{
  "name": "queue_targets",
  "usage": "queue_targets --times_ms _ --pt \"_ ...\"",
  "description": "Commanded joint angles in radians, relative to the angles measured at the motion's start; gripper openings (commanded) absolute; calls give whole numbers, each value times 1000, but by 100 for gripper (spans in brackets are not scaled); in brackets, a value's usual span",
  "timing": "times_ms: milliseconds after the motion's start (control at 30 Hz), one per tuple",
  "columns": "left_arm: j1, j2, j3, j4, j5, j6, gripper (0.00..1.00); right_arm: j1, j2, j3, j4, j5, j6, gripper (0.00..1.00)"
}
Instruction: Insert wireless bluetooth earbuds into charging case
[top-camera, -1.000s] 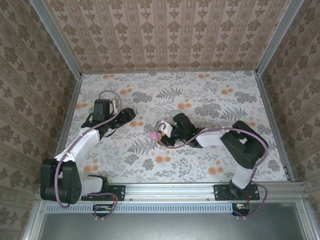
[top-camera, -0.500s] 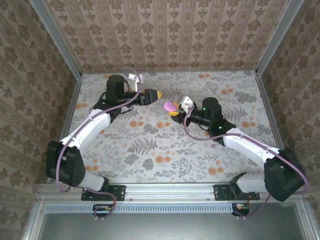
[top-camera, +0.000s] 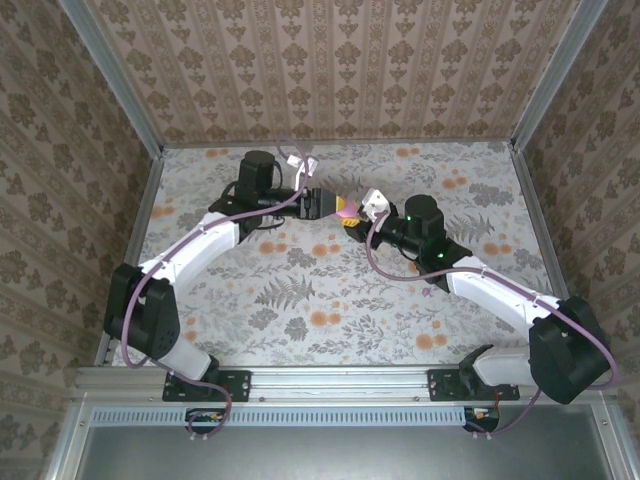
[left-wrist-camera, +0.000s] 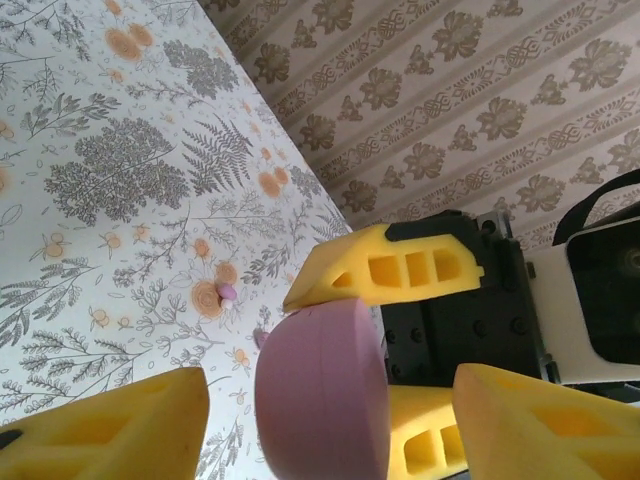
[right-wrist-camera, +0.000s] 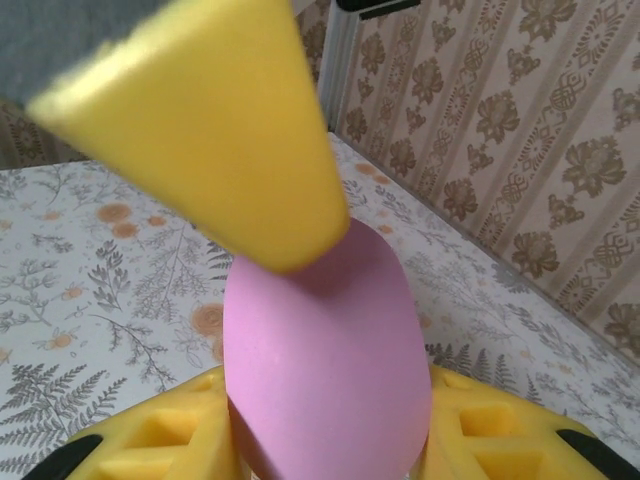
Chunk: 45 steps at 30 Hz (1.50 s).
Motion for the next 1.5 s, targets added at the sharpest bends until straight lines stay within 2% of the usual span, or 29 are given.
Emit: queue_targets --times_ms 0,133,433,467,600,700,1067,1467 --pt "-10 9 44 4 30 -7 61 15 -20 23 29 35 -23 37" --pt "-12 16 40 21 22 -34 54 28 -14 28 32 45 -45 37" --pt "-9 18 37 31 9 -60 21 42 -14 24 50 95 -66 40" --pt "-7 17 37 36 9 -70 20 41 -18 23 46 92 -71 41" --pt "3 15 34 60 12 -102 19 16 -60 -26 16 -10 -132 53" --pt "11 4 22 93 18 -142 19 -31 -78 -37 -29 -95 -152 58" --pt "13 3 28 128 52 -198 19 -43 -9 13 79 -103 -196 59" --pt "13 -1 25 118 47 -195 19 -45 12 60 82 -157 -191 52"
